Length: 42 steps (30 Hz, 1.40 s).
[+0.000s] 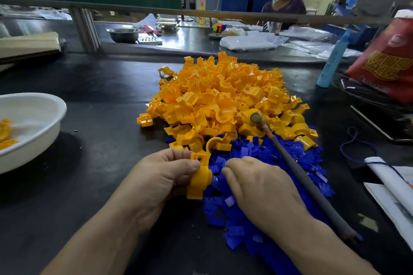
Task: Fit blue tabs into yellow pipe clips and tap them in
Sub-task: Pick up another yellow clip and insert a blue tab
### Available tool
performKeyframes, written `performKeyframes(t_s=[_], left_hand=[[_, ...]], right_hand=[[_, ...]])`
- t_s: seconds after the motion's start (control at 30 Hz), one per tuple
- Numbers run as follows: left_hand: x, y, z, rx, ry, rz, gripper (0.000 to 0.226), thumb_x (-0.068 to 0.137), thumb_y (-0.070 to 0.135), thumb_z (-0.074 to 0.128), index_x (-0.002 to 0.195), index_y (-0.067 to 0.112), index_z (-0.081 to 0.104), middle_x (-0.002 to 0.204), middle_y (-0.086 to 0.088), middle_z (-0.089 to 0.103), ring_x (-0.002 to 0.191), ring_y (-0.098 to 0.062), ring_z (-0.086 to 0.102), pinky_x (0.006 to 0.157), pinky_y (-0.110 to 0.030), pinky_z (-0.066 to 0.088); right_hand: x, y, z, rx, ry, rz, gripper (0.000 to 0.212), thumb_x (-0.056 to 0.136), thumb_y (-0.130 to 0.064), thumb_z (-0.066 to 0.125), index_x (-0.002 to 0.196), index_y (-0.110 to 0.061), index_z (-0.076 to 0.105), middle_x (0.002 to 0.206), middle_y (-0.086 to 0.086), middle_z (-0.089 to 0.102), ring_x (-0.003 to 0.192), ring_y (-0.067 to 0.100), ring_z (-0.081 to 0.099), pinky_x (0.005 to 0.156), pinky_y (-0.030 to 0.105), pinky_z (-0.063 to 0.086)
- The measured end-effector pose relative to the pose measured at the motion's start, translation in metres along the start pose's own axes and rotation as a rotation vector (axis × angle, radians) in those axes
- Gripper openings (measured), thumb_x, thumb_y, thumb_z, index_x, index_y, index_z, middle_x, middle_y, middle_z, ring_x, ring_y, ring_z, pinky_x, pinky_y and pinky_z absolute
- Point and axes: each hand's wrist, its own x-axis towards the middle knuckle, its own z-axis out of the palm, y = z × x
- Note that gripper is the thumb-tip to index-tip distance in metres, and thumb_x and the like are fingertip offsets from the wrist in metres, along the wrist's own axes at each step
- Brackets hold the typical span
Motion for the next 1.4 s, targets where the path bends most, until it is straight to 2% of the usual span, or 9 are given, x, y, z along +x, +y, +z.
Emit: performKeyframes(t_s=[0.13,0.3,0.4,0.5,0.6,0.7,0.93,1.17,1.4], left_hand=[[0.000,-0.002,0.001,0.013,0.000,0.012,0.049,0.059,0.019,0.075,0.106,0.008,0.066,0.082,-0.010,0.076,0.073,-0.023,0.075,0.056,-0.033,0.059],[-0.001,-0.004,0.002,0.013,-0.019,0.028,0.048,0.061,0.020,0.075,0.106,0.007,0.066,0.081,-0.010,0.076,0.072,-0.024,0.074,0.057,-0.034,0.059],[-0.002,-0.004,0.002,0.015,-0.035,0.029,0.047,0.062,0.020,0.075,0.106,0.008,0.065,0.080,-0.009,0.076,0.070,-0.022,0.074,0.056,-0.031,0.057],[-0.003,-0.004,0.003,0.025,-0.049,0.039,0.045,0.064,0.020,0.075,0.106,0.008,0.066,0.086,-0.012,0.076,0.074,-0.025,0.073,0.059,-0.035,0.058],[-0.004,-0.004,0.004,0.039,-0.066,0.046,0.044,0.065,0.022,0.074,0.106,0.009,0.066,0.095,-0.018,0.075,0.084,-0.032,0.072,0.061,-0.037,0.059],[-0.005,-0.003,0.005,0.025,-0.112,0.049,0.043,0.065,0.023,0.074,0.105,0.009,0.068,0.096,-0.019,0.074,0.082,-0.030,0.072,0.061,-0.036,0.057],[-0.008,-0.001,0.003,-0.001,-0.188,0.049,0.043,0.067,0.020,0.076,0.107,0.006,0.069,0.099,-0.020,0.074,0.085,-0.030,0.073,0.061,-0.032,0.058],[-0.011,-0.003,0.009,0.047,-0.169,0.089,0.035,0.067,0.026,0.073,0.099,0.011,0.073,0.081,-0.011,0.074,0.073,-0.022,0.071,0.056,-0.031,0.055],[-0.012,-0.001,0.009,0.091,-0.172,0.104,0.026,0.071,0.031,0.069,0.094,0.020,0.076,0.097,-0.017,0.074,0.092,-0.033,0.072,0.067,-0.036,0.058]], right_hand=[[-0.001,-0.002,-0.004,0.244,0.021,0.051,0.030,0.098,-0.042,0.034,0.109,-0.030,0.059,0.094,-0.008,0.060,0.085,0.010,0.057,0.075,0.028,0.050],[0.000,-0.002,-0.014,0.808,-0.002,0.213,0.015,0.093,-0.024,0.057,0.091,-0.038,0.065,0.071,-0.010,0.067,0.057,0.006,0.065,0.052,0.015,0.050],[0.001,-0.004,-0.019,1.060,-0.079,0.257,0.014,0.092,-0.016,0.058,0.090,-0.028,0.066,0.074,0.001,0.069,0.057,0.017,0.068,0.051,0.023,0.055],[0.000,-0.005,-0.019,1.040,-0.084,0.200,0.020,0.094,-0.017,0.054,0.094,-0.034,0.065,0.079,0.000,0.070,0.066,0.015,0.069,0.060,0.021,0.056],[-0.002,-0.008,-0.019,0.896,-0.026,0.120,0.020,0.093,-0.022,0.055,0.096,-0.040,0.063,0.089,-0.015,0.062,0.078,0.005,0.064,0.065,0.013,0.051],[-0.001,-0.010,-0.020,0.836,0.029,0.084,0.019,0.091,-0.025,0.057,0.098,-0.041,0.065,0.091,-0.021,0.058,0.088,0.003,0.059,0.071,0.014,0.050],[-0.002,-0.010,-0.019,0.879,0.062,0.090,0.017,0.088,-0.026,0.061,0.093,-0.041,0.064,0.086,-0.023,0.061,0.084,0.002,0.060,0.068,0.013,0.050],[-0.001,-0.007,-0.013,0.903,0.062,0.159,0.020,0.083,-0.034,0.066,0.102,-0.039,0.060,0.091,-0.015,0.060,0.088,0.003,0.060,0.071,0.018,0.053],[0.000,-0.005,-0.014,1.132,-0.025,0.183,0.025,0.075,-0.043,0.060,0.098,-0.034,0.068,0.096,-0.013,0.066,0.090,0.005,0.063,0.068,0.018,0.055]])
